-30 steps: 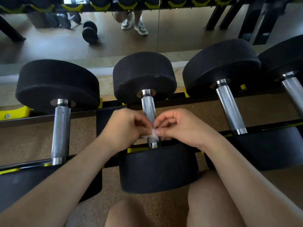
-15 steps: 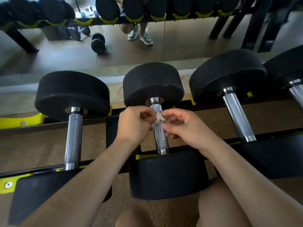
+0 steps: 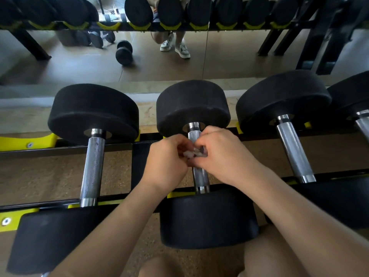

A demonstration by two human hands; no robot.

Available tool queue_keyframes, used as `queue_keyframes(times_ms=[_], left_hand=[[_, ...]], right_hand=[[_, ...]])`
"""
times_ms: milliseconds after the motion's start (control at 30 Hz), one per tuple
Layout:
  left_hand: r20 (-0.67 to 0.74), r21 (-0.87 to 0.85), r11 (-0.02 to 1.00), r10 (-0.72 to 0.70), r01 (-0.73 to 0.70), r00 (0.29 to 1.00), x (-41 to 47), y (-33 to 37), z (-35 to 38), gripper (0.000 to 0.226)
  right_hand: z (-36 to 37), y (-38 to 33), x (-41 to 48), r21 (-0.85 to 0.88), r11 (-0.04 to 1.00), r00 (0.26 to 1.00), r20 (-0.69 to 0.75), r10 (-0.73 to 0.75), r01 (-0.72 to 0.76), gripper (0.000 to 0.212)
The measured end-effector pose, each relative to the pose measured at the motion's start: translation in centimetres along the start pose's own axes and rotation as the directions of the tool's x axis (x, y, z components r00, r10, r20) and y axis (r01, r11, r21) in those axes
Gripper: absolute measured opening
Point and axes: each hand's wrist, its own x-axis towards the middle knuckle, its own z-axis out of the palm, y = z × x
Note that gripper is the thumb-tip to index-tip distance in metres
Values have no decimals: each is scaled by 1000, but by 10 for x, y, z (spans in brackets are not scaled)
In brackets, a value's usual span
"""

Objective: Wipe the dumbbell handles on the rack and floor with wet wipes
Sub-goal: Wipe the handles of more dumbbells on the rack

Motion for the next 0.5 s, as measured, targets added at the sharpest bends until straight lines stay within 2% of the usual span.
queue_keyframes(times_ms=[100, 167, 200, 300, 333, 433, 500], left_hand=[[114, -184, 980, -56, 76, 992, -5, -1, -12, 35], [174, -253, 955, -114, 157, 978, -6, -2, -20, 37], [172, -274, 944, -139, 183, 975, -6, -4, -22, 34], [131, -235, 951, -175, 202, 976, -7, -9, -22, 30], [151, -209, 957, -172, 201, 974, -8, -9, -20, 31], [232, -136, 977, -129, 164, 964, -11, -10, -15, 25], [282, -42, 987, -138, 156, 949, -12, -9, -16, 21]], right_hand=[[7, 4, 5, 175, 985, 998, -53, 16, -6, 9], [8, 8, 9, 298, 955, 997, -73, 6, 16, 14], [9, 8, 9, 283, 958, 996, -91, -11, 36, 16], [14, 6, 8, 88, 988, 984, -133, -118, 130, 12], [12, 8, 6, 33, 987, 983, -108, -150, 154, 12], [1, 11, 2, -28, 979, 976, 89, -200, 203, 21], [-3, 10, 7, -65, 968, 965, 123, -234, 243, 21]])
